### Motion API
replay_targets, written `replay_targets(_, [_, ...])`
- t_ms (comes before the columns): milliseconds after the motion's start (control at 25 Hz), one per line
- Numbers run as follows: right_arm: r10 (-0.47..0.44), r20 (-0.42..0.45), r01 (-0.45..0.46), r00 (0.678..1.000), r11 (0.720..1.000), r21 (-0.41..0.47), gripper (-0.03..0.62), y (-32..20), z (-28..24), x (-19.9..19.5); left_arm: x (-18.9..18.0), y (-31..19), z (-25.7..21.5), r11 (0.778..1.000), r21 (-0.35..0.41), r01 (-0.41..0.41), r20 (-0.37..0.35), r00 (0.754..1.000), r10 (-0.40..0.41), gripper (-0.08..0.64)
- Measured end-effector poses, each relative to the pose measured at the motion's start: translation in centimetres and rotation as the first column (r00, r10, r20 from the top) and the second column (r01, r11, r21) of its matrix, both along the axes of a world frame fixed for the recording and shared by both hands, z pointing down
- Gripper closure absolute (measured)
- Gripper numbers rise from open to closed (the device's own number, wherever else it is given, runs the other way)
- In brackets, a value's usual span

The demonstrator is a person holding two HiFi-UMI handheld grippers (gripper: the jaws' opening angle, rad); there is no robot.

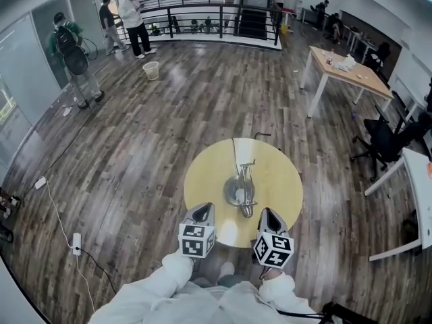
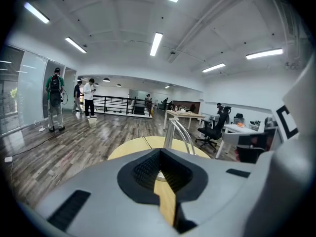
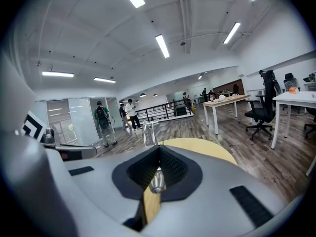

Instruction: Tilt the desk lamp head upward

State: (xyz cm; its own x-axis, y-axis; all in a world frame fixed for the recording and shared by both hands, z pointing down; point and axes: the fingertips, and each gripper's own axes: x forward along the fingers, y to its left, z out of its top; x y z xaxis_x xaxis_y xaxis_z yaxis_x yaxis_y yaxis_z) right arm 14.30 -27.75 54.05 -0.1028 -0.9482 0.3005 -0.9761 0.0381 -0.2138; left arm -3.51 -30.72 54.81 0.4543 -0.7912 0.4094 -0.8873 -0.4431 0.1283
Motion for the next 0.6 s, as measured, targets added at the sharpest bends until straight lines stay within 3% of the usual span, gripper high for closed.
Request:
replay_targets(240, [0.001,-0.007,-0.001,1.0,1.0,-0.006,0.58,-3.8,0.7,2.3,2.4,-4.6,0.7,0.998,0.009,-0.06,0.012,0.998,0.06,0.557])
replay_targets(440, [0.039,0.002,-0.039,0.999,0.999,-0.024,0.58,-5.6,1.4,3.4,2.6,-7.8,2.7,0.996,-0.039,-0.084,0.03,0.996,0.085,0.557])
replay_targets(600, [0.052,0.01,-0.052,0.999,0.998,-0.045,0.58,-5.5,2.3,3.5,3.6,-8.9,4.5,0.985,-0.068,-0.16,0.046,0.986,0.163,0.557])
